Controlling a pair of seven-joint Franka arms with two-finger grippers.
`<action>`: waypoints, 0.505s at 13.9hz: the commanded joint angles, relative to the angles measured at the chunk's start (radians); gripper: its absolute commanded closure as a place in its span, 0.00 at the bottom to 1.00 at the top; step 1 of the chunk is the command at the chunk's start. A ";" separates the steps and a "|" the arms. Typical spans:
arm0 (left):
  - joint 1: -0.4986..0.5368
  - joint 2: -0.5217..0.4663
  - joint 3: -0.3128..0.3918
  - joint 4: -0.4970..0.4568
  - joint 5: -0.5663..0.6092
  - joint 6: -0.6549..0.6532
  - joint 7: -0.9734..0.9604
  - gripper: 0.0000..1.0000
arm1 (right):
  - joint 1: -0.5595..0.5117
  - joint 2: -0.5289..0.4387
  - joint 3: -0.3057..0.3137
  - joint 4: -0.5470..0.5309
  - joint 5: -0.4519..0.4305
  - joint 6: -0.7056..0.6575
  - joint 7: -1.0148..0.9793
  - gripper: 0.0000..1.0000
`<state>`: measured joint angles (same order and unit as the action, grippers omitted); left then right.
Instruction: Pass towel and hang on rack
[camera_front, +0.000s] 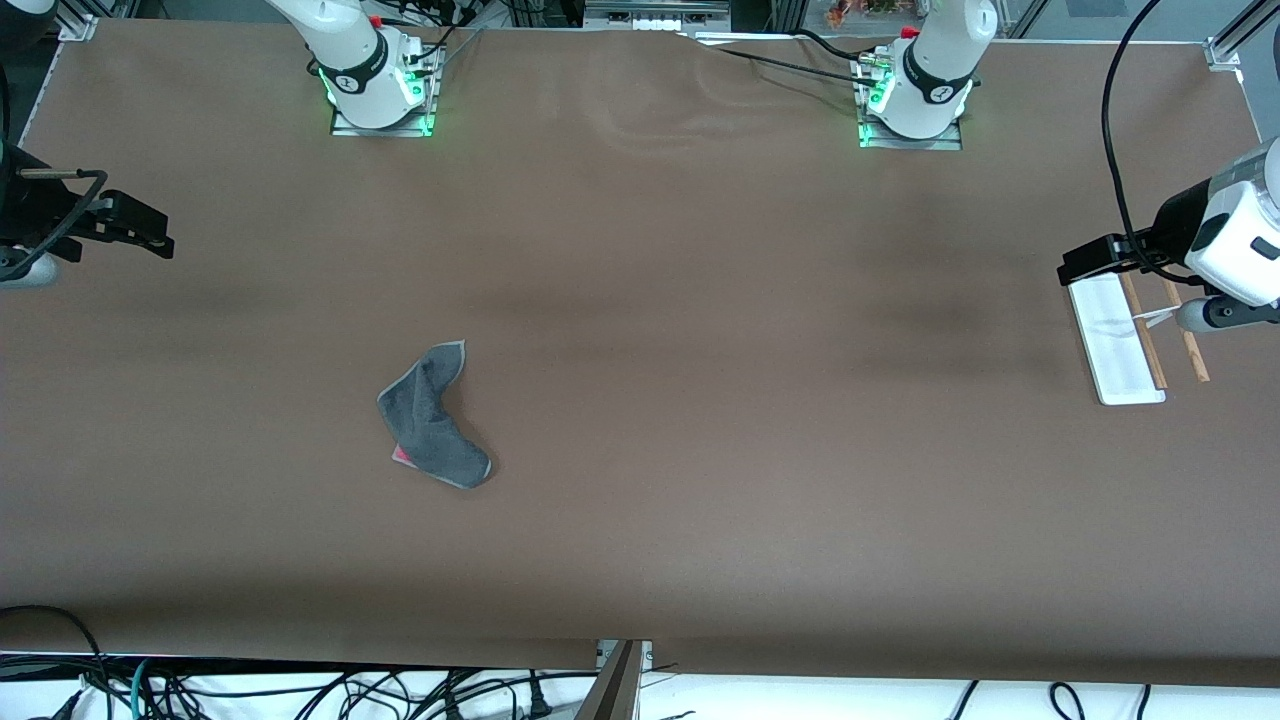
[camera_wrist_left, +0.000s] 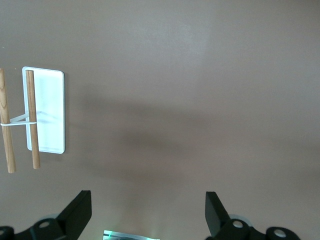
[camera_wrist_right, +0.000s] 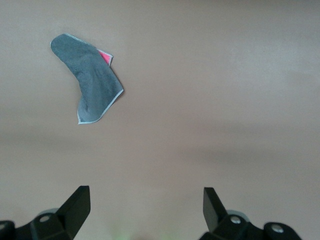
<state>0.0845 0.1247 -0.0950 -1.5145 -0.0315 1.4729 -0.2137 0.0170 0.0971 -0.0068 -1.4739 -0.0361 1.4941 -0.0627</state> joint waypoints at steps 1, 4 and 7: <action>0.006 -0.025 -0.003 -0.021 -0.014 -0.006 0.019 0.00 | -0.002 -0.011 0.008 -0.014 -0.005 0.023 -0.016 0.00; 0.006 -0.025 -0.003 -0.021 -0.014 -0.006 0.019 0.00 | -0.002 -0.010 0.008 -0.013 -0.005 0.034 -0.017 0.00; 0.006 -0.025 -0.003 -0.021 -0.014 -0.006 0.019 0.00 | -0.002 -0.007 0.008 -0.013 -0.005 0.035 -0.017 0.00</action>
<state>0.0845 0.1247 -0.0950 -1.5145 -0.0315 1.4729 -0.2137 0.0176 0.0972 -0.0033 -1.4747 -0.0360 1.5188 -0.0640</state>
